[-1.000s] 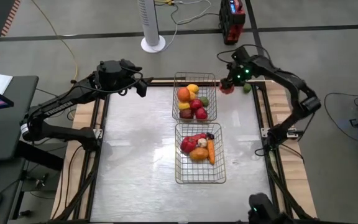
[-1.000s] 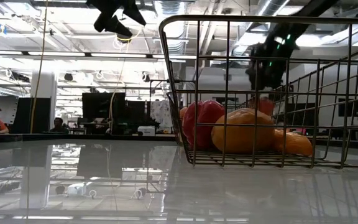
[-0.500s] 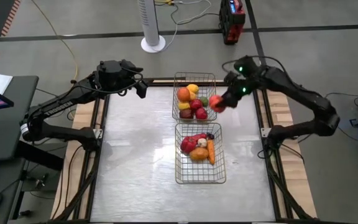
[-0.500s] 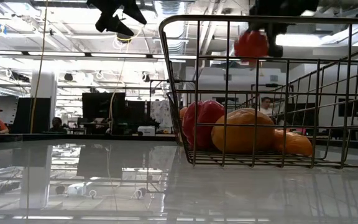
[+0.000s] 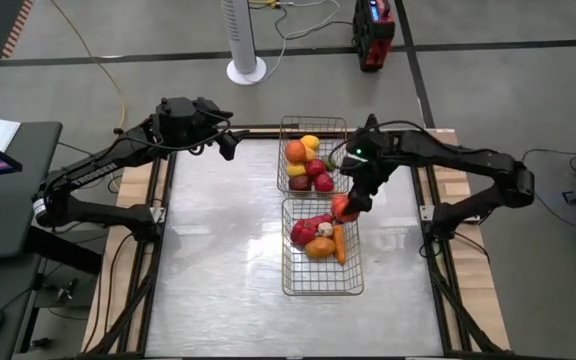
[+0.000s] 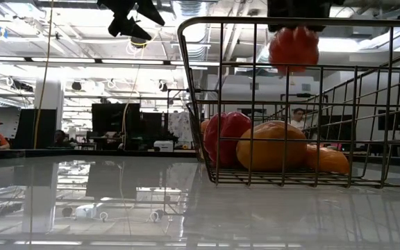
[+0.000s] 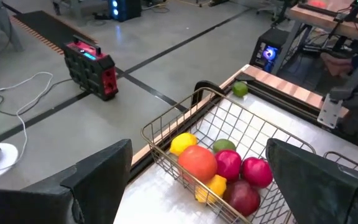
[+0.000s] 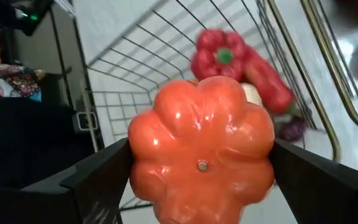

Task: Sort produce into baskets
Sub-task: Put the orange bell pepper into the bottom wire basket

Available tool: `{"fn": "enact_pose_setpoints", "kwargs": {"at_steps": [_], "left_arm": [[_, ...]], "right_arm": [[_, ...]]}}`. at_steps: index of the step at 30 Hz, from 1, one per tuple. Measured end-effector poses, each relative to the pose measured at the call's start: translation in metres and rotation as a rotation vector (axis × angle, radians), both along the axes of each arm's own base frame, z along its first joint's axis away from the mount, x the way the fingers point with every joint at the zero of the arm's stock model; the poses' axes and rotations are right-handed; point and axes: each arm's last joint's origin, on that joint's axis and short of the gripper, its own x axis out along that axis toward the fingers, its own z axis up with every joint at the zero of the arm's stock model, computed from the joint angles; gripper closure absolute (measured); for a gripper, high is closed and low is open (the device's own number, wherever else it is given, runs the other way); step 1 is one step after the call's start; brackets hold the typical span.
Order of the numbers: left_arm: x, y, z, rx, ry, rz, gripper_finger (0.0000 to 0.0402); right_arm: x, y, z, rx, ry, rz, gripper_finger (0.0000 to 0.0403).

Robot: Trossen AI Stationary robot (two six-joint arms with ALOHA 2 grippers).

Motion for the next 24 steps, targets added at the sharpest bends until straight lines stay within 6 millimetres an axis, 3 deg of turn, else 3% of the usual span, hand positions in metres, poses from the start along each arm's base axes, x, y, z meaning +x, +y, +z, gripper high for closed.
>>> {"fn": "enact_pose_setpoints", "kwargs": {"at_steps": [5,9,11,13,17,24], "left_arm": [[0.0,0.0,0.0,0.0,0.0,0.0,0.0045],[0.0,0.0,0.0,0.0,0.0,0.001,0.0045],[0.0,0.0,0.0,0.001,0.001,0.003,0.0045],[0.0,0.0,0.0,0.003,0.002,0.004,0.0045],[0.0,0.0,0.0,-0.004,-0.004,0.0,0.0045],[0.001,-0.001,0.0,-0.036,-0.023,-0.049,0.0045]], "right_arm": [[-0.003,-0.008,-0.008,0.023,0.078,-0.037,0.0004],[0.001,0.004,-0.019,0.005,0.177,0.059,0.0004],[0.0,0.008,-0.027,-0.066,0.247,0.15,0.0004],[0.003,0.003,-0.033,-0.126,0.298,0.117,0.0004],[0.023,0.0,-0.031,0.009,0.127,0.109,0.0004],[0.026,-0.005,-0.018,-0.083,0.108,0.072,0.0005]]}}
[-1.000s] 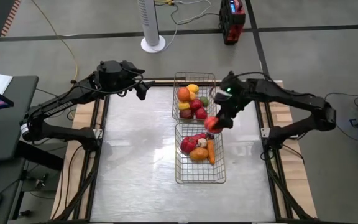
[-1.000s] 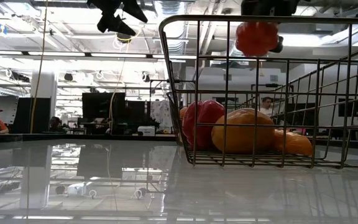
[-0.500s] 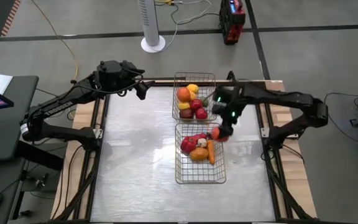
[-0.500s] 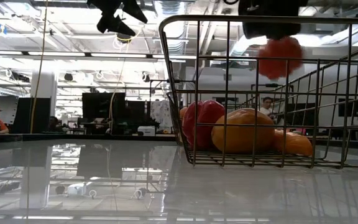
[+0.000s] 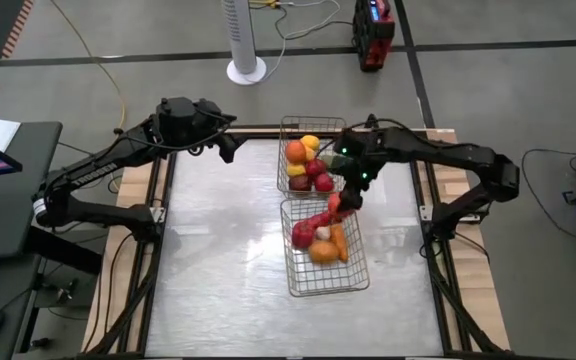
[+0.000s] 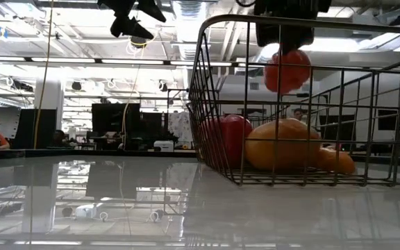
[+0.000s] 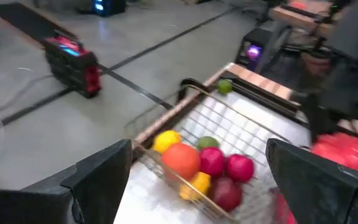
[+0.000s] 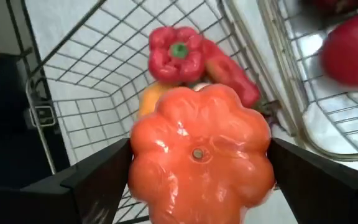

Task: Sort produce into baskets
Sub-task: Put the orange bell pepper into the bottom wire basket

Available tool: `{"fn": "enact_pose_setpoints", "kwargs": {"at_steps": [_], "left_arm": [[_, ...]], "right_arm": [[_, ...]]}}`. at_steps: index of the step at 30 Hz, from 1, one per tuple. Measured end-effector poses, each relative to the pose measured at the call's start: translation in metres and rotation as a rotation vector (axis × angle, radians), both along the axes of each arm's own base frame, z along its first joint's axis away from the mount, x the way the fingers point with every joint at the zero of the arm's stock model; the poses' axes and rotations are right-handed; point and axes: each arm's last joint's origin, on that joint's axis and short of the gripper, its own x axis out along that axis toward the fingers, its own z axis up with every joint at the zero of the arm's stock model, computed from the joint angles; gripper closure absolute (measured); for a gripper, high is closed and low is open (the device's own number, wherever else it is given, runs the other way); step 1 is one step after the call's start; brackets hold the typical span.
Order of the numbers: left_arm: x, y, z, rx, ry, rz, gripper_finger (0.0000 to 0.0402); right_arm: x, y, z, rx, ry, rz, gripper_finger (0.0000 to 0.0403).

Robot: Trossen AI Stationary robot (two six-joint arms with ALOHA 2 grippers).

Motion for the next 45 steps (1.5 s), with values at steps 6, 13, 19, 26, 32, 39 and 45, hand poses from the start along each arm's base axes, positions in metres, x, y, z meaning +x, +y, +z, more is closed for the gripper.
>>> {"fn": "enact_pose_setpoints", "kwargs": {"at_steps": [6,13,19,26,32,39,45], "left_arm": [[0.021,-0.005,-0.011,-0.14,-0.021,-0.2,0.0045],[0.069,-0.014,-0.044,-0.268,0.032,-0.272,0.0045],[0.105,-0.03,-0.072,-0.369,0.069,-0.297,0.0045],[0.138,-0.051,-0.093,-0.416,0.024,-0.405,0.0045],[0.148,-0.056,-0.086,-0.425,-0.106,-0.332,0.0045],[0.15,-0.064,-0.086,-0.411,-0.121,-0.276,0.0045],[0.145,-0.077,-0.098,-0.405,0.029,-0.27,0.0045]], "right_arm": [[0.008,0.012,0.013,-0.084,-0.096,0.118,0.0006],[0.016,0.026,0.015,-0.285,-0.132,0.203,0.0004],[0.016,0.035,0.02,-0.262,-0.11,0.171,0.0003],[0.02,0.049,0.037,-0.276,-0.17,0.177,0.0003],[0.027,0.056,0.048,-0.404,-0.267,0.241,0.0003],[0.037,0.055,0.047,-0.55,-0.286,0.163,0.0003],[0.039,0.068,0.072,-0.542,-0.391,0.17,0.0003]]}}
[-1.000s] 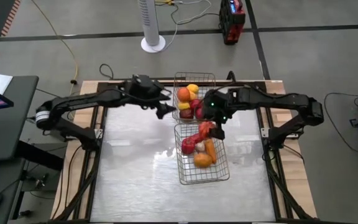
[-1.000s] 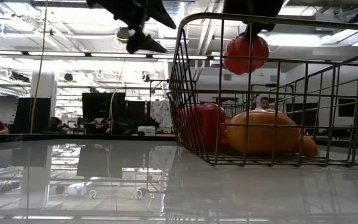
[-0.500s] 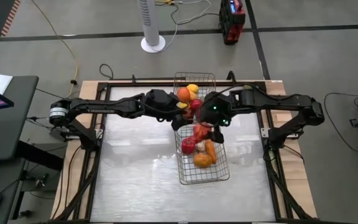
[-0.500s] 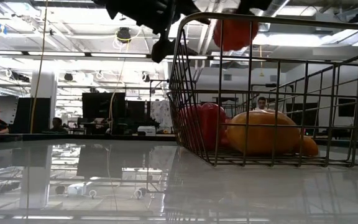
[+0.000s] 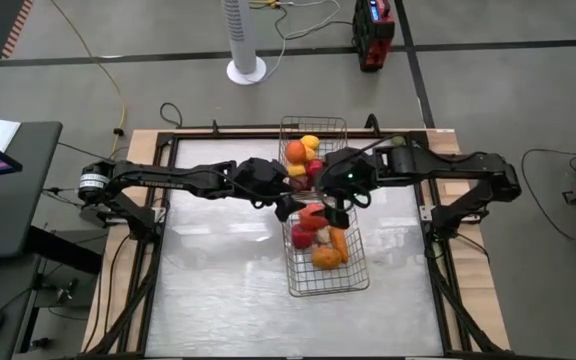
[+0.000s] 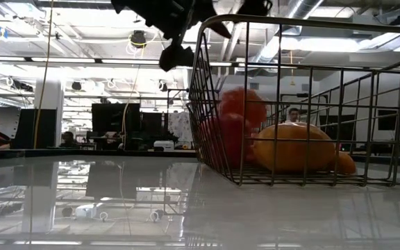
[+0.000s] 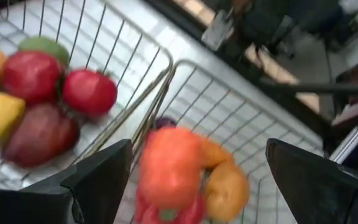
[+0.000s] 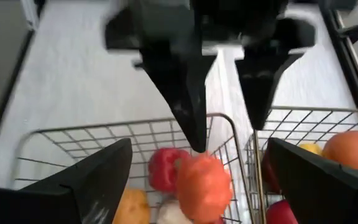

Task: Sort produce into baskets
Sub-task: Put the orange bell pepper into the bottom wire basket, then put the green lime into the top wire basket

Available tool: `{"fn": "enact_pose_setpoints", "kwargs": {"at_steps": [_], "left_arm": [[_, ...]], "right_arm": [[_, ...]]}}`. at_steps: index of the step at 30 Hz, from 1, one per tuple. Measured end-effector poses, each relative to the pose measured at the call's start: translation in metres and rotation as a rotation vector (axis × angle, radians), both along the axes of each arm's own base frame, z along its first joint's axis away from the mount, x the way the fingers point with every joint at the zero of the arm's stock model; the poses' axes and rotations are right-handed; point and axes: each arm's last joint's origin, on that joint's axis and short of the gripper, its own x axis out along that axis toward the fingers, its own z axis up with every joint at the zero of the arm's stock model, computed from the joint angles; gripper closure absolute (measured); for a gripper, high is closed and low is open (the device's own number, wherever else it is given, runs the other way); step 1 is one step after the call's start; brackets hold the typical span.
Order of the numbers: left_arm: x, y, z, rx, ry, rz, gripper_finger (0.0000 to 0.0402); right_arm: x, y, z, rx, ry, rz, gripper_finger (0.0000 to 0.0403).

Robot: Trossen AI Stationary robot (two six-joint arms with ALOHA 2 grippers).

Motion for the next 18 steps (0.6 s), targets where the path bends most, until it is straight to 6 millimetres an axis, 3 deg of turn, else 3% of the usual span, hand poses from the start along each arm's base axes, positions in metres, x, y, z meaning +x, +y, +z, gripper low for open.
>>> {"fn": "enact_pose_setpoints", "kwargs": {"at_steps": [6,9,13,18], "left_arm": [[-0.003,0.0,-0.002,0.017,0.036,-0.061,0.0045],[-0.005,0.003,0.005,0.052,0.002,-0.07,0.0045],[-0.015,0.012,0.02,0.098,-0.042,-0.017,0.0045],[-0.034,0.02,0.044,0.221,-0.083,0.052,0.0045]], "right_arm": [[-0.011,0.003,0.014,0.027,0.067,0.001,0.0014],[-0.015,-0.006,0.014,0.078,0.1,-0.099,0.002],[-0.026,-0.033,0.001,0.129,0.233,-0.288,0.0029],[-0.049,-0.079,-0.02,0.025,0.428,-0.484,0.0042]]}}
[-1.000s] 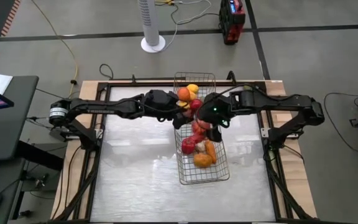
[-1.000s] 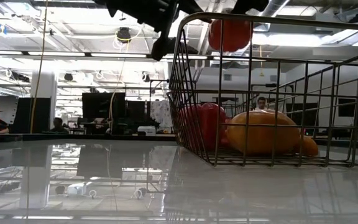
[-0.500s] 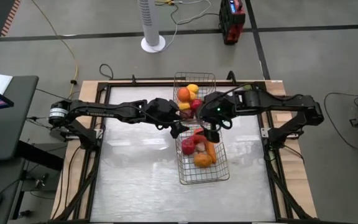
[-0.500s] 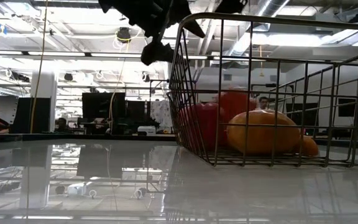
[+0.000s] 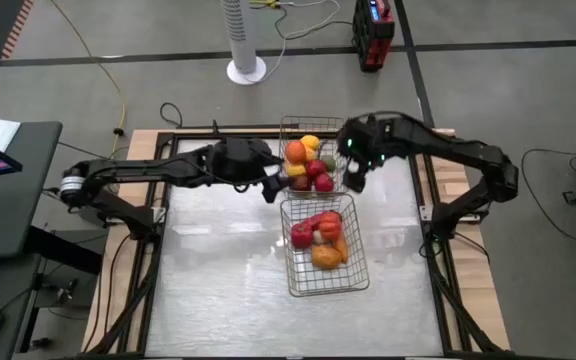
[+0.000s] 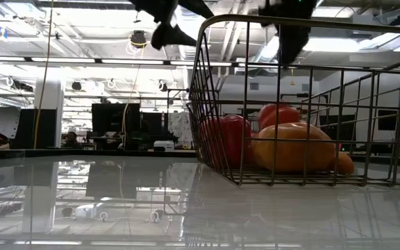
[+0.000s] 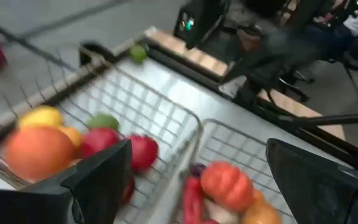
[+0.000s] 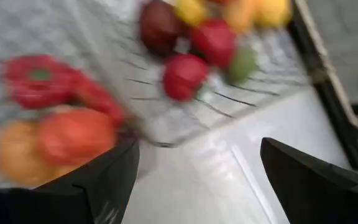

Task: Sort produce into baskets
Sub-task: Put the green lime into the top wire basket

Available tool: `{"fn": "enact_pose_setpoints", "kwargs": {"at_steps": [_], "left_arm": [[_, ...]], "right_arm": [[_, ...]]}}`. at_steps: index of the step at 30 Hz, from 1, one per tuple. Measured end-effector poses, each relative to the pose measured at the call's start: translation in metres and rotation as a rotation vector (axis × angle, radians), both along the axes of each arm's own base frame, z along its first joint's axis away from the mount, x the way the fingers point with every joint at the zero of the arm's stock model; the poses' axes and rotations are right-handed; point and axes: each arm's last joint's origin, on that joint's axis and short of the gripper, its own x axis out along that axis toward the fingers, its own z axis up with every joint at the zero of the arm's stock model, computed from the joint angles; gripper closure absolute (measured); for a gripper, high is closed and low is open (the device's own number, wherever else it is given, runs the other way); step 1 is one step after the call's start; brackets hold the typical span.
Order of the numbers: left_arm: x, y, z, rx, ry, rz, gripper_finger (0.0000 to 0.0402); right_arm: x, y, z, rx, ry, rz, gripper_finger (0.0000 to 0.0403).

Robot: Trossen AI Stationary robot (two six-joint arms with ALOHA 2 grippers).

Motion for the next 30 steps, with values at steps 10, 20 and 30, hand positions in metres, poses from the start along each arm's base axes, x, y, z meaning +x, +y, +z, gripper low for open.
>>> {"fn": "enact_pose_setpoints", "kwargs": {"at_steps": [10,20,30], "left_arm": [[-0.03,0.011,0.015,0.091,0.068,0.076,0.0045],[-0.046,0.017,0.022,0.136,0.105,0.13,0.0045],[-0.057,0.041,0.021,0.106,0.121,0.149,0.0045]], "right_arm": [[-0.064,-0.111,-0.064,0.029,0.099,-0.425,0.0047],[-0.129,-0.187,-0.108,0.009,0.02,-0.827,0.0057],[-0.115,-0.218,-0.158,0.117,0.125,-0.924,0.0061]]}}
